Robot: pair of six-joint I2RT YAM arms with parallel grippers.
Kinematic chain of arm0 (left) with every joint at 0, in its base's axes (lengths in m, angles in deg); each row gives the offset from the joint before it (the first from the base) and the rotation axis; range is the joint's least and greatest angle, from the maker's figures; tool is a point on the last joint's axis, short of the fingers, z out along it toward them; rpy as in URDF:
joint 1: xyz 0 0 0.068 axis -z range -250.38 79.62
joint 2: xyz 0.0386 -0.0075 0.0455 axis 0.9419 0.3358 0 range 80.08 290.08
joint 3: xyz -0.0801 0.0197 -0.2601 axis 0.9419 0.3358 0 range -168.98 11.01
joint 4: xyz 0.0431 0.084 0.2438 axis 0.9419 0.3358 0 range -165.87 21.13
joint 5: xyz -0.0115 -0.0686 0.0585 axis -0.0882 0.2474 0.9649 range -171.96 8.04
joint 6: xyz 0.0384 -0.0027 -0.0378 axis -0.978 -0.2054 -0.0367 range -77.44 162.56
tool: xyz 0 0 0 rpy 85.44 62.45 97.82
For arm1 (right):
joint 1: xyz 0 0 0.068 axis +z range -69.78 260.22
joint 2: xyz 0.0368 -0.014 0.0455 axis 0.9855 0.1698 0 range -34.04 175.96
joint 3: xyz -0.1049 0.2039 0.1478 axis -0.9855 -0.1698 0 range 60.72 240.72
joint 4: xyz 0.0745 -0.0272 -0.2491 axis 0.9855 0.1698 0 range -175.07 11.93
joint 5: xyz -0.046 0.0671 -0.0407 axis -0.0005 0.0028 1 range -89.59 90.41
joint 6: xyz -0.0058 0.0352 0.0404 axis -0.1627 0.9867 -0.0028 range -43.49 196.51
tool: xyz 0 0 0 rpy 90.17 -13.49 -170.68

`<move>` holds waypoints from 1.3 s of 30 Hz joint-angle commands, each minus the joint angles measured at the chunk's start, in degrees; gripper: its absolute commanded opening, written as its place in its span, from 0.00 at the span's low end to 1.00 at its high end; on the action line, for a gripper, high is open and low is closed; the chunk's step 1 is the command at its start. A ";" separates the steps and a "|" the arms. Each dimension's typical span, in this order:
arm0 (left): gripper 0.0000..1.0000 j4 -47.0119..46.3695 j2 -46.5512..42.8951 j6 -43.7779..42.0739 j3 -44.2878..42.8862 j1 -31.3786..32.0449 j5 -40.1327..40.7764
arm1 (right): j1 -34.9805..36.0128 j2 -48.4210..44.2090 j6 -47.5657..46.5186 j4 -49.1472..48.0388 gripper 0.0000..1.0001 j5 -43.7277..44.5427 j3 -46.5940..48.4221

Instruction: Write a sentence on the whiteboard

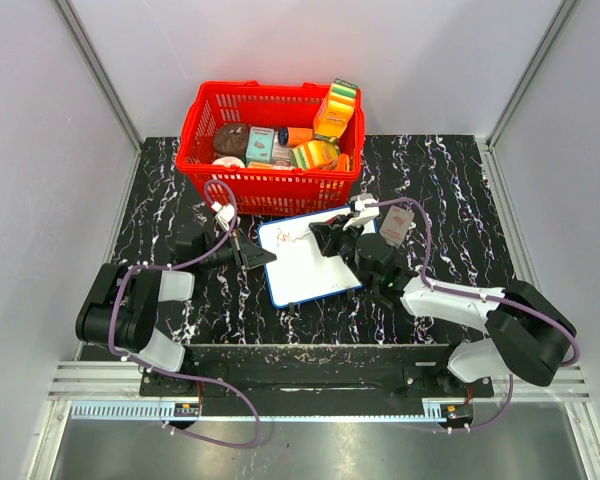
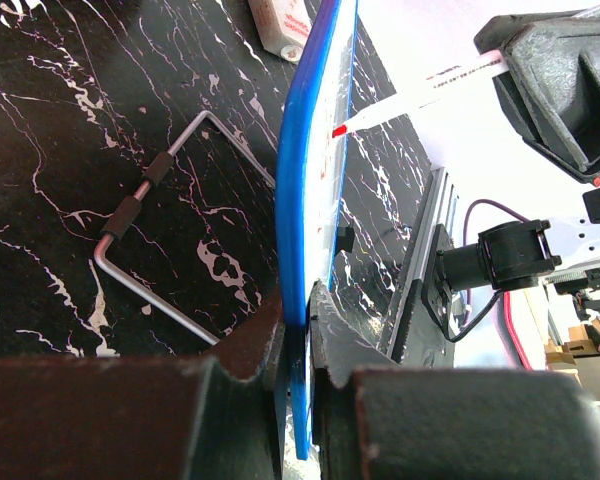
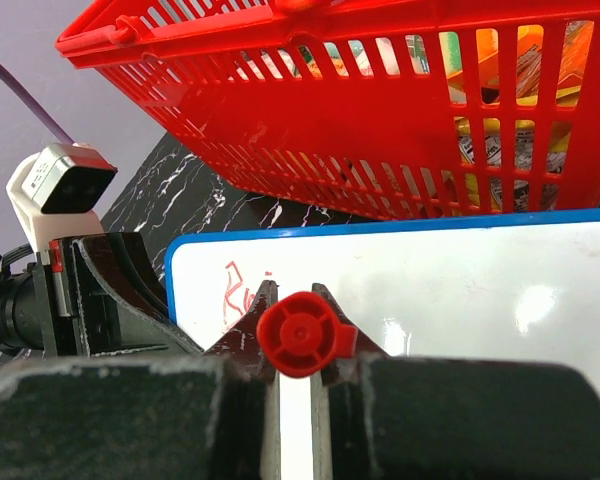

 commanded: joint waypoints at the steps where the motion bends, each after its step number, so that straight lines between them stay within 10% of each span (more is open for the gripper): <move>1: 0.00 0.75 -0.03 -5.61 -0.77 0.76 3.12 | -0.78 -1.50 -1.47 -1.83 0.00 1.91 1.65; 39: 0.00 0.84 -0.12 -5.70 -0.86 0.76 3.21 | -1.14 0.52 1.25 1.16 0.00 -2.39 2.97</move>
